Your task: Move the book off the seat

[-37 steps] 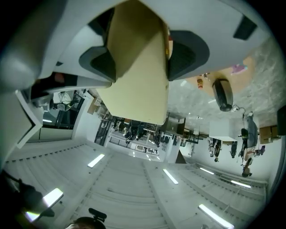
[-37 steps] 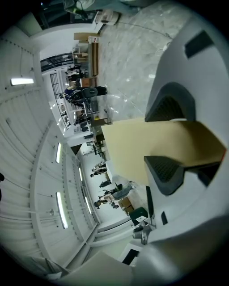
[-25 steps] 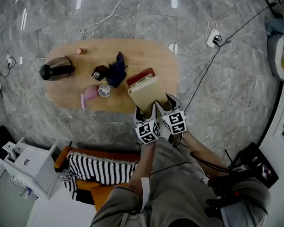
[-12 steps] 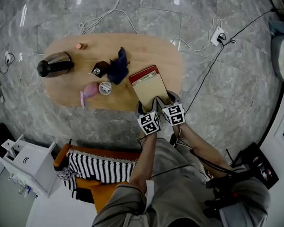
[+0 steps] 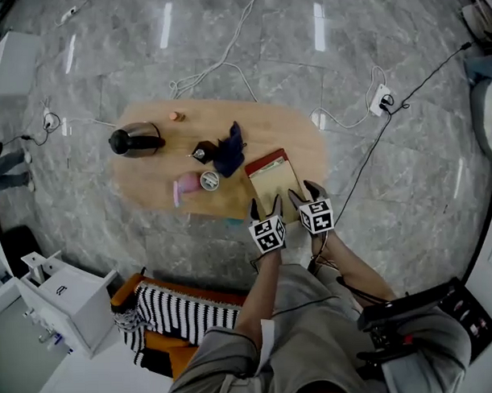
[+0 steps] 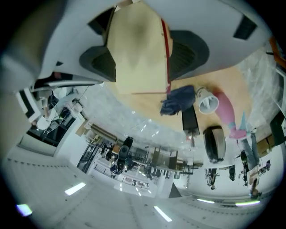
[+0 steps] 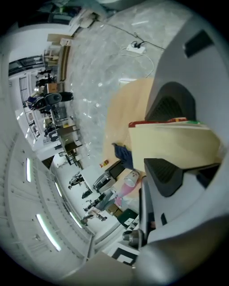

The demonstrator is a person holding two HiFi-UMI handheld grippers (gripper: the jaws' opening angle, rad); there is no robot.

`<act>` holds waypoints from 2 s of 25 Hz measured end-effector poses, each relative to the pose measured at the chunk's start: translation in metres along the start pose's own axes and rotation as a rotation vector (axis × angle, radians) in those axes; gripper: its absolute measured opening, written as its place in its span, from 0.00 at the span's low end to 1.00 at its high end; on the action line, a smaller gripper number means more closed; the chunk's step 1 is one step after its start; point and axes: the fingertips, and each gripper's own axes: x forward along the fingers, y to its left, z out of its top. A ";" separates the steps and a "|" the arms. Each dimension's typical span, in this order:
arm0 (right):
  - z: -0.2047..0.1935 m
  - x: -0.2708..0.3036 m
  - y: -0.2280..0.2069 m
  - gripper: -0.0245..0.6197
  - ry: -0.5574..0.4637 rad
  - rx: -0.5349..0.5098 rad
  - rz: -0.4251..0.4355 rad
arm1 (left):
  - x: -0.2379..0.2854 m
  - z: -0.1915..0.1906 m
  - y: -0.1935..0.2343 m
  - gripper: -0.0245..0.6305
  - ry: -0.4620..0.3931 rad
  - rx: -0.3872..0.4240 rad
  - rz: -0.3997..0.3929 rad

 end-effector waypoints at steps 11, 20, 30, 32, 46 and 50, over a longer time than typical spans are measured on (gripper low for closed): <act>0.253 -0.181 0.057 0.44 -0.440 -0.060 0.054 | -0.171 0.281 -0.082 0.62 -0.531 0.169 -0.083; 0.405 -0.375 0.136 0.43 -0.865 -0.242 0.117 | -0.365 0.419 -0.152 0.62 -0.948 0.244 -0.157; 0.415 -0.518 0.203 0.41 -1.072 -0.406 0.122 | -0.502 0.420 -0.191 0.62 -1.130 0.272 -0.185; 0.412 -0.516 0.202 0.41 -1.070 -0.401 0.128 | -0.498 0.418 -0.191 0.62 -1.119 0.269 -0.189; 0.393 -0.517 0.208 0.39 -1.056 -0.426 0.113 | -0.489 0.405 -0.190 0.62 -1.051 0.289 -0.192; 0.389 -0.514 0.213 0.39 -1.035 -0.420 0.113 | -0.487 0.405 -0.188 0.62 -1.026 0.290 -0.202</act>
